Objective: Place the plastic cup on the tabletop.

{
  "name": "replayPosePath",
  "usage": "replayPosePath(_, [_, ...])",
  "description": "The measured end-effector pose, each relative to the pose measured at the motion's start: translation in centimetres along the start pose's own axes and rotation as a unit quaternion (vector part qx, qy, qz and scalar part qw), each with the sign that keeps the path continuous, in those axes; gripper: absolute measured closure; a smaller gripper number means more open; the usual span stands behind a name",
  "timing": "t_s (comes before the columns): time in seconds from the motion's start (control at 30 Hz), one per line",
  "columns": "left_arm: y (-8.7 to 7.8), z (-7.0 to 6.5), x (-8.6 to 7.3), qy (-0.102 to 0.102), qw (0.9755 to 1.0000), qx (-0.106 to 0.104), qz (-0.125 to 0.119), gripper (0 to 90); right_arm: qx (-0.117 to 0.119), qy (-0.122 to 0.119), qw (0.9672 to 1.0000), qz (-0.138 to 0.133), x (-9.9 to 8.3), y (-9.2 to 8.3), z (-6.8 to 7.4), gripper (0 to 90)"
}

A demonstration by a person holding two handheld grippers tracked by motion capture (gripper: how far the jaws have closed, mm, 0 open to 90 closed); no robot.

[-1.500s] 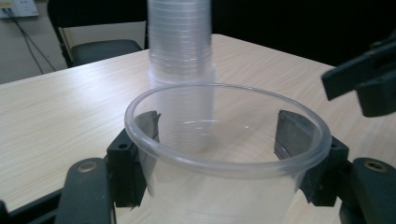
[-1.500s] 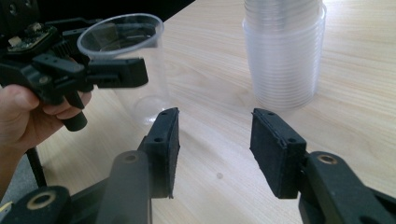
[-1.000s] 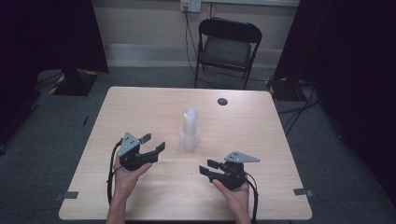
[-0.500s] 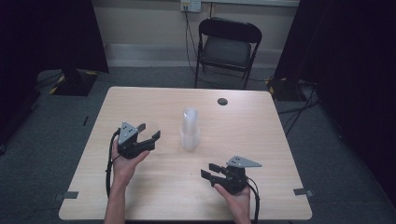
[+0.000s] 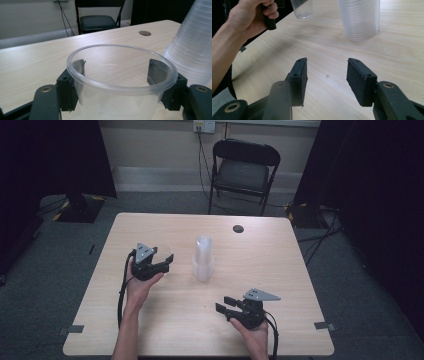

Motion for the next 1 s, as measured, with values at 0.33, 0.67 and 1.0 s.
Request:
replayPosePath(0.33, [1.9,0.4,-1.0,-0.005,0.9999,-0.011,0.010,28.2,0.005,0.008,1.0000,0.002,0.1,0.5,-0.2,50.0])
replayPosePath(0.67, [2.3,0.9,-1.5,-0.012,0.9997,-0.014,0.015,26.9,0.005,0.010,0.9999,0.005,0.1,0.7,-0.3,49.8])
replayPosePath(1.0, [2.5,0.9,-1.7,-0.009,0.9996,-0.012,0.026,25.5,0.017,0.010,0.9998,0.005,-0.1,1.0,-0.1,49.9])
Point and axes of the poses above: each handheld gripper's, and its own axes: y roughly forward along the jaws, x roughly out of its top, z roughly to its left, the point moved 8 cm from there along y, roughly forward along the jaws, and after that the axes turned 8 degrees about z, right-handed, at the moved point
